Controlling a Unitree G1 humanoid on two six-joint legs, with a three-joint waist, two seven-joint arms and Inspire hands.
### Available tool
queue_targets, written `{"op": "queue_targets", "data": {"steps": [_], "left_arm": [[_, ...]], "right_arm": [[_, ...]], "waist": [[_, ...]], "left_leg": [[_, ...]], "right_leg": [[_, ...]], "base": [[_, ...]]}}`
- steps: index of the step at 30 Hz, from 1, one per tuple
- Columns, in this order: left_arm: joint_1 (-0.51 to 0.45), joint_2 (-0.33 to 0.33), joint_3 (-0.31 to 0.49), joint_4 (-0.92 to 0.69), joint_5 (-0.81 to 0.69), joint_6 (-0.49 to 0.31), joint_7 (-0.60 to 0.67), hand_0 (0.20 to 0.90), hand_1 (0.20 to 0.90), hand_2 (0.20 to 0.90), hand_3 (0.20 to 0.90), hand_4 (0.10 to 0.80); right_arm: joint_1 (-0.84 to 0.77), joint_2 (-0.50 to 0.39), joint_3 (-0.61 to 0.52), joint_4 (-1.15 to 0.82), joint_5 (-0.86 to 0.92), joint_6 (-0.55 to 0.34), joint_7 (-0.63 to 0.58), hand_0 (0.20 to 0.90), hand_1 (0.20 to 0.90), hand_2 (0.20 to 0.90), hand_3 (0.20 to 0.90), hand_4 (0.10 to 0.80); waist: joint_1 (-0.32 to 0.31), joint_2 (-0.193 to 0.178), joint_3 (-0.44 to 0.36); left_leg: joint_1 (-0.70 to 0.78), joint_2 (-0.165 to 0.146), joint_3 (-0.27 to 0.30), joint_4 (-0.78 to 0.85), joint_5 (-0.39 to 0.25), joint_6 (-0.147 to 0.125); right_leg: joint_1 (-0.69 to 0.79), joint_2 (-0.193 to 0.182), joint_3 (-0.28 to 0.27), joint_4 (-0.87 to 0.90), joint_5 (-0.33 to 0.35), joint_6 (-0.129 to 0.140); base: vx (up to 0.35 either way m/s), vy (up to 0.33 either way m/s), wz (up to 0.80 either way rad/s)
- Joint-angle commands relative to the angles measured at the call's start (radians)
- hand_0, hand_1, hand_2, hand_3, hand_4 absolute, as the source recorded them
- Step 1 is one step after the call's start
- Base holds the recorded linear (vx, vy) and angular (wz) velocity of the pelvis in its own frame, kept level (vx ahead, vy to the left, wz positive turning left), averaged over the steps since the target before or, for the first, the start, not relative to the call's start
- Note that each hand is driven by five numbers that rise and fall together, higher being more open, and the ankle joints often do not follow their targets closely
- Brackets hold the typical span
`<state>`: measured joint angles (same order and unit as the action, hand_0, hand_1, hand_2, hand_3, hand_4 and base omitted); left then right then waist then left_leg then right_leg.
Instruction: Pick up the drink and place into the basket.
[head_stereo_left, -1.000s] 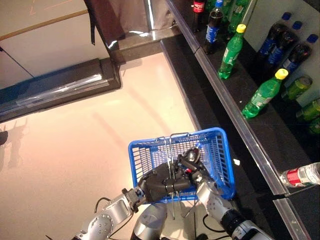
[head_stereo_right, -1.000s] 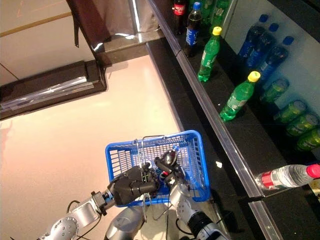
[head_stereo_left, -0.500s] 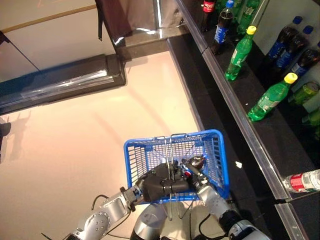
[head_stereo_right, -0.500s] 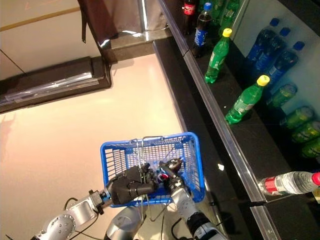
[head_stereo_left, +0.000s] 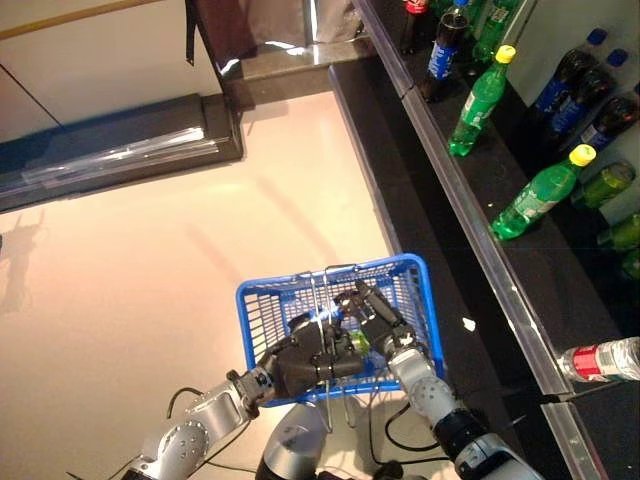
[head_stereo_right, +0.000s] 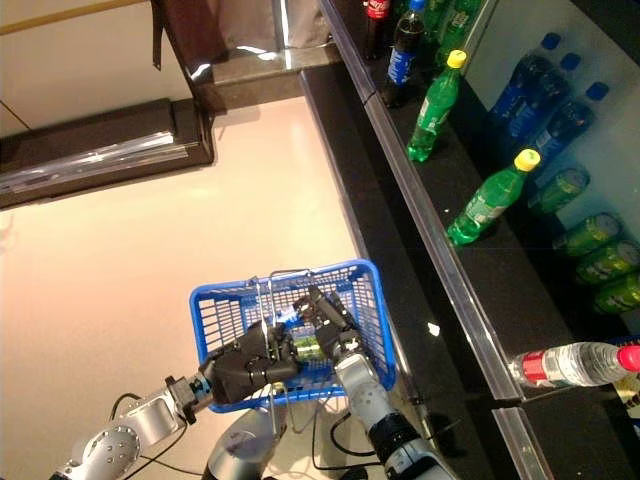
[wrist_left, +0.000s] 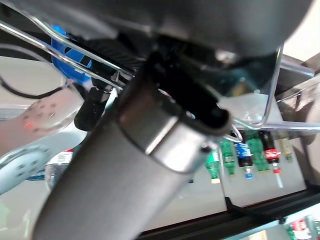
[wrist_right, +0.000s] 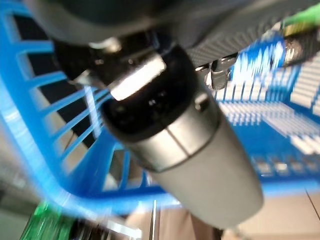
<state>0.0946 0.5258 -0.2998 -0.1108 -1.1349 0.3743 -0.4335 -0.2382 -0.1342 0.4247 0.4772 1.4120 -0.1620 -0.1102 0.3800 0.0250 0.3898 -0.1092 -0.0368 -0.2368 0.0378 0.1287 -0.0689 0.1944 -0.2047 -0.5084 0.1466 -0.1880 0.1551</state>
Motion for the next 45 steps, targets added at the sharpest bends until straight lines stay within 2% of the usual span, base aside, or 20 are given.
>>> {"op": "queue_targets", "data": {"steps": [1, 7, 9, 10, 11, 14, 17, 22, 25, 28, 29, 30, 33, 37, 40, 42, 43, 45], "left_arm": [[0.019, -0.121, -0.025, -0.329, -0.071, -0.123, -0.201, 0.3, 0.3, 0.3, 0.2, 0.1], [0.068, -0.117, 0.004, -0.24, -0.018, -0.256, -0.098, 0.3, 0.3, 0.3, 0.2, 0.1], [0.091, -0.121, 0.032, -0.174, 0.009, -0.33, -0.044, 0.3, 0.3, 0.3, 0.2, 0.1], [0.091, -0.121, 0.032, -0.173, 0.009, -0.331, -0.044, 0.3, 0.3, 0.3, 0.2, 0.1], [0.102, -0.119, 0.044, -0.144, 0.025, -0.378, -0.016, 0.3, 0.3, 0.3, 0.2, 0.1], [0.119, -0.116, 0.062, -0.091, 0.027, -0.433, 0.023, 0.3, 0.3, 0.3, 0.2, 0.1], [0.126, -0.122, 0.068, -0.046, 0.084, -0.498, 0.089, 0.3, 0.3, 0.3, 0.2, 0.1], [0.128, -0.146, 0.074, 0.147, 0.218, -0.633, 0.287, 0.3, 0.3, 0.3, 0.2, 0.1], [0.136, -0.177, 0.11, 0.266, 0.239, -0.648, 0.381, 0.3, 0.3, 0.3, 0.2, 0.1], [0.141, -0.195, 0.14, 0.369, 0.247, -0.663, 0.434, 0.3, 0.3, 0.3, 0.2, 0.1], [0.141, -0.196, 0.142, 0.376, 0.243, -0.662, 0.451, 0.3, 0.3, 0.3, 0.2, 0.1], [0.117, -0.213, 0.152, 0.47, 0.21, -0.672, 0.468, 0.3, 0.3, 0.3, 0.2, 0.1], [0.097, -0.234, 0.17, 0.565, 0.179, -0.669, 0.494, 0.3, 0.3, 0.3, 0.2, 0.1], [0.099, -0.282, 0.231, 0.679, 0.138, -0.71, 0.524, 0.3, 0.3, 0.3, 0.2, 0.1], [0.091, -0.316, 0.271, 0.735, 0.085, -0.749, 0.538, 0.3, 0.3, 0.3, 0.2, 0.1], [0.067, -0.332, 0.29, 0.772, 0.074, -0.761, 0.549, 0.3, 0.3, 0.3, 0.2, 0.1], [0.045, -0.343, 0.298, 0.793, 0.072, -0.765, 0.561, 0.3, 0.3, 0.3, 0.2, 0.1], [0.012, -0.35, 0.291, 0.806, 0.078, -0.749, 0.587, 0.3, 0.3, 0.3, 0.2, 0.1]], "right_arm": [[0.048, -0.043, 0.053, -0.201, -0.102, -0.032, 0.16, 0.9, 0.9, 0.9, 0.9, 0.8], [0.214, -0.145, 0.052, -0.426, -0.179, -0.009, 0.3, 0.9, 0.9, 0.9, 0.9, 0.8], [0.279, -0.173, 0.035, -0.503, -0.205, 0.017, 0.35, 0.9, 0.9, 0.9, 0.9, 0.8], [0.28, -0.174, 0.035, -0.504, -0.205, 0.017, 0.35, 0.9, 0.9, 0.9, 0.9, 0.8], [0.305, -0.188, 0.024, -0.533, -0.209, 0.029, 0.389, 0.9, 0.9, 0.9, 0.9, 0.8], [0.349, -0.206, 0.013, -0.569, -0.234, 0.04, 0.444, 0.9, 0.9, 0.9, 0.9, 0.8], [0.372, -0.221, 0.006, -0.58, -0.277, 0.042, 0.486, 0.9, 0.9, 0.9, 0.9, 0.8], [0.413, -0.234, -0.016, -0.536, -0.284, 0.061, 0.584, 0.9, 0.9, 0.9, 0.9, 0.8], [0.445, -0.228, -0.044, -0.496, -0.305, 0.056, 0.592, 0.9, 0.9, 0.9, 0.9, 0.8], [0.489, -0.218, -0.084, -0.453, -0.256, 0.039, 0.625, 0.9, 0.9, 0.9, 0.9, 0.8], [0.494, -0.217, -0.088, -0.449, -0.258, 0.031, 0.615, 0.9, 0.9, 0.9, 0.9, 0.8], [0.502, -0.208, -0.107, -0.401, -0.297, 0.004, 0.577, 0.9, 0.9, 0.9, 0.9, 0.8], [0.517, -0.206, -0.138, -0.329, -0.365, -0.014, 0.519, 0.9, 0.9, 0.9, 0.9, 0.8], [0.52, -0.196, -0.183, -0.177, -0.404, 0.038, 0.46, 0.9, 0.9, 0.9, 0.9, 0.8], [0.506, -0.184, -0.19, -0.07, -0.516, 0.056, 0.41, 0.9, 0.9, 0.9, 0.9, 0.8], [0.493, -0.171, -0.195, 0.004, -0.57, 0.073, 0.355, 0.9, 0.9, 0.9, 0.9, 0.8], [0.483, -0.167, -0.197, 0.047, -0.626, 0.075, 0.288, 0.9, 0.9, 0.9, 0.9, 0.8], [0.478, -0.164, -0.2, 0.084, -0.62, 0.083, 0.218, 0.9, 0.9, 0.9, 0.9, 0.8]], "waist": [[-0.039, 0.006, -0.073], [-0.092, -0.011, -0.092], [-0.122, -0.023, -0.105], [-0.121, -0.022, -0.105], [-0.135, -0.028, -0.11], [-0.156, -0.037, -0.122], [-0.173, -0.046, -0.137], [-0.216, -0.057, -0.18], [-0.239, -0.062, -0.205], [-0.268, -0.068, -0.221], [-0.271, -0.069, -0.222], [-0.303, -0.073, -0.229], [-0.336, -0.077, -0.235], [-0.345, -0.079, -0.235], [-0.339, -0.074, -0.225], [-0.336, -0.071, -0.215], [-0.339, -0.07, -0.205], [-0.356, -0.072, -0.19]], "left_leg": [[0.03, 0.025, 0.052, 0.074, -0.099, 0.031], [0.04, 0.042, 0.087, 0.046, -0.088, 0.031], [0.051, 0.051, 0.107, 0.03, -0.086, 0.029], [0.052, 0.052, 0.108, 0.029, -0.086, 0.029], [0.058, 0.057, 0.119, 0.02, -0.085, 0.027], [0.075, 0.066, 0.137, -0.002, -0.083, 0.024], [0.093, 0.075, 0.153, -0.023, -0.081, 0.021], [0.139, 0.091, 0.199, -0.073, -0.079, 0.012], [0.159, 0.098, 0.233, -0.106, -0.075, 0.012], [0.167, 0.099, 0.24, -0.12, -0.076, 0.015], [0.168, 0.099, 0.24, -0.121, -0.076, 0.015], [0.172, 0.094, 0.219, -0.125, -0.08, 0.02], [0.176, 0.09, 0.197, -0.125, -0.078, 0.02], [0.176, 0.111, 0.206, -0.125, -0.062, -0.003], [0.159, 0.131, 0.216, -0.125, -0.041, -0.024], [0.141, 0.148, 0.252, -0.12, -0.023, -0.038], [0.128, 0.158, 0.296, -0.092, -0.023, -0.043], [0.097, 0.172, 0.392, -0.013, -0.038, -0.05]], "right_leg": [[-0.133, 0.0, 0.096, 0.0, 0.172, -0.042], [-0.145, 0.011, 0.126, -0.017, 0.181, -0.034], [-0.147, 0.017, 0.143, -0.025, 0.182, -0.03], [-0.147, 0.017, 0.143, -0.025, 0.182, -0.03], [-0.147, 0.021, 0.152, -0.032, 0.183, -0.029], [-0.144, 0.027, 0.171, -0.047, 0.184, -0.027], [-0.136, 0.031, 0.187, -0.065, 0.188, -0.023], [-0.116, 0.03, 0.232, -0.115, 0.206, -0.006], [-0.11, 0.024, 0.252, -0.122, 0.205, 0.005], [-0.114, 0.039, 0.288, -0.116, 0.194, 0.002], [-0.114, 0.042, 0.293, -0.116, 0.193, 0.001], [-0.117, 0.075, 0.342, -0.12, 0.183, -0.016], [-0.119, 0.116, 0.392, -0.115, 0.17, -0.036], [-0.102, 0.142, 0.402, -0.141, 0.176, -0.051], [-0.096, 0.148, 0.391, -0.154, 0.178, -0.059], [-0.095, 0.145, 0.369, -0.15, 0.173, -0.064], [-0.096, 0.137, 0.342, -0.139, 0.169, -0.069], [-0.098, 0.118, 0.292, -0.118, 0.164, -0.077]], "base": [[-0.039, -0.024, -0.04], [-0.041, -0.015, -0.07], [-0.038, -0.029, -0.16], [-0.05, -0.036, -0.24], [-0.043, -0.027, -0.18], [-0.046, -0.032, -0.11], [-0.027, -0.038, -0.28], [-0.007, -0.019, -0.27], [-0.022, -0.003, -0.3], [-0.031, -0.023, -0.24], [-0.037, -0.048, -0.09], [-0.021, -0.046, -0.04], [-0.004, -0.051, 0.22], [-0.025, -0.065, 0.23], [-0.039, -0.016, -0.01], [-0.038, 0.028, 0.09], [-0.025, 0.085, 0.26], [-0.016, 0.137, 0.45]]}}
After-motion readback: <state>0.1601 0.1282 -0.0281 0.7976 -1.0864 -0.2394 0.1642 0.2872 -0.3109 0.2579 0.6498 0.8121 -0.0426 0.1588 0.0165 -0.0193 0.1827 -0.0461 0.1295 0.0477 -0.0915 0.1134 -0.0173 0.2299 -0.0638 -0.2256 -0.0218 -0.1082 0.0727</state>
